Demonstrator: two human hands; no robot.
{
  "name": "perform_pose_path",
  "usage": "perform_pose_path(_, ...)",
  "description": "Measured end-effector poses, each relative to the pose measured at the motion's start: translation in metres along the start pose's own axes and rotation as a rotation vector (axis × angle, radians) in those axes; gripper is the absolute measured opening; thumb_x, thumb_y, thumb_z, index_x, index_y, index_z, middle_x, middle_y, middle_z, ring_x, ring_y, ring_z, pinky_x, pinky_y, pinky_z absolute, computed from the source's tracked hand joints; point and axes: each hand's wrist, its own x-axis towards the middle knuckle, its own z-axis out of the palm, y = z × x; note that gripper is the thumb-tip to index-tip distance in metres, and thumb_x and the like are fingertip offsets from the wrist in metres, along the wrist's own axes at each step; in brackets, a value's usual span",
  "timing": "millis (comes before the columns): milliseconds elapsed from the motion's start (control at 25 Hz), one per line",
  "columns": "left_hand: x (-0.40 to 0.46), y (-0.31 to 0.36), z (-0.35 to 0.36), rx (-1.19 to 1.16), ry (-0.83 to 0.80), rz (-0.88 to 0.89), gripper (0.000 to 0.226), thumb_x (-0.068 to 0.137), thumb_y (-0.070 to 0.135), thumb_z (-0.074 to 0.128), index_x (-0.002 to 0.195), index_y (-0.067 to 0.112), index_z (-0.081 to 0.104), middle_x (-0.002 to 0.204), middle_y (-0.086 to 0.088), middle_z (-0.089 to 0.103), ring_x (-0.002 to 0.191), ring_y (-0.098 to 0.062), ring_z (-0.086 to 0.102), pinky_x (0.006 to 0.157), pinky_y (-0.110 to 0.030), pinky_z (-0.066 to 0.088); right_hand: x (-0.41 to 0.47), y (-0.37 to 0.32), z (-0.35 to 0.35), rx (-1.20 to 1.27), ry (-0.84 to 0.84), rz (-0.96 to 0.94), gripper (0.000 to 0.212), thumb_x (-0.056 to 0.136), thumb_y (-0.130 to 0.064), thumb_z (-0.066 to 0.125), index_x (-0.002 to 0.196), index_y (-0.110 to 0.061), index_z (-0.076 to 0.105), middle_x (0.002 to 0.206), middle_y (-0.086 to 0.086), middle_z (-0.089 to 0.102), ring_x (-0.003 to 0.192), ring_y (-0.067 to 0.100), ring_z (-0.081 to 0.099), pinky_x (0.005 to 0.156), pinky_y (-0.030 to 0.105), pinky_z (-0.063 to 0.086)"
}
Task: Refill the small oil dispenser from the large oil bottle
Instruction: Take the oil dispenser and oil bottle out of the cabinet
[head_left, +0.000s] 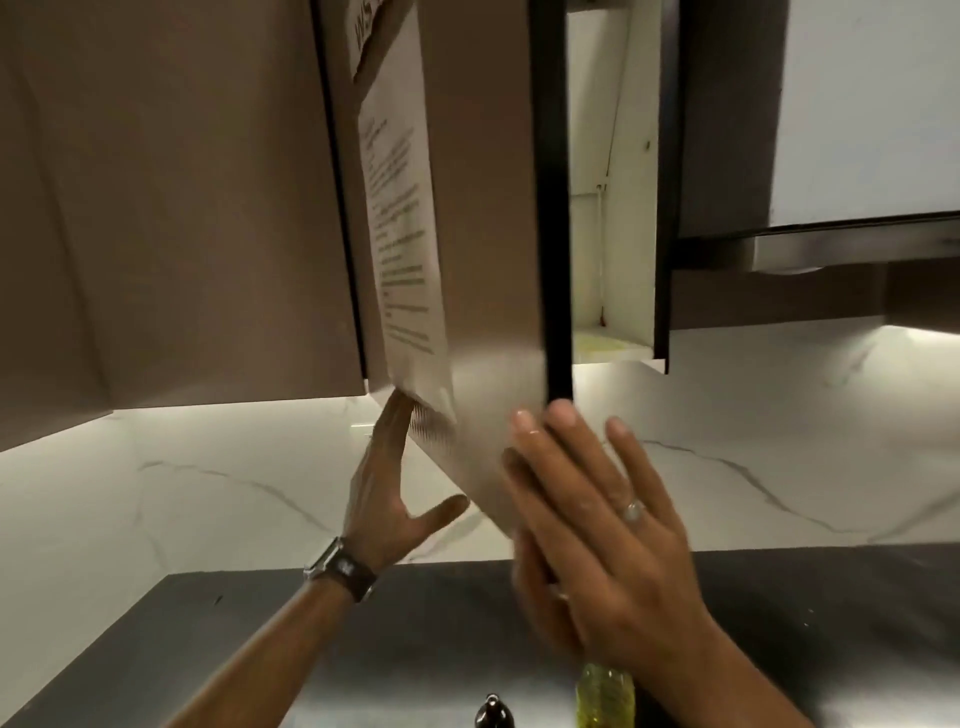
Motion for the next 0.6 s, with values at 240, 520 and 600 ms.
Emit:
perform_pose_path(240, 0.04, -0.017, 0.061, 0.256, -0.121, 0.045, 0.12, 0.071, 0.083, 0.064, 0.163, 0.017, 0.022, 0.172, 0.006, 0.013, 0.158, -0.019, 0.018, 0.119, -0.059, 0.035, -0.061, 0.116, 0.026, -0.216, -0.159, 0.277, 0.071, 0.097, -0.03, 0.057, 0.157, 0.0, 0.033, 0.171, 0.018, 0.016, 0.16, 0.038, 0.012, 0.131, 0.05, 0.012)
perform_pose_path(520, 0.074, -0.037, 0.113, 0.366, -0.204, -0.048, 0.121, 0.073, 0.088, 0.057, 0.165, 0.02, 0.015, 0.172, 0.005, 0.006, 0.159, -0.013, 0.006, 0.123, -0.051, 0.03, -0.099, 0.232, 0.094, -0.33, -0.505, 0.419, 0.095, 0.091, -0.033, 0.067, 0.163, -0.003, 0.013, 0.173, 0.017, 0.001, 0.161, 0.036, 0.002, 0.129, 0.055, 0.017)
perform_pose_path(600, 0.079, -0.045, 0.116, 0.408, -0.188, -0.063, 0.119, 0.075, 0.084, 0.059, 0.164, 0.016, 0.018, 0.171, 0.005, 0.008, 0.158, -0.012, 0.008, 0.12, -0.044, 0.03, -0.097, 0.245, 0.107, -0.314, -0.556, 0.46, 0.103, 0.087, -0.033, 0.076, 0.163, -0.003, 0.014, 0.172, 0.015, 0.0, 0.161, 0.036, 0.003, 0.129, 0.054, 0.019)
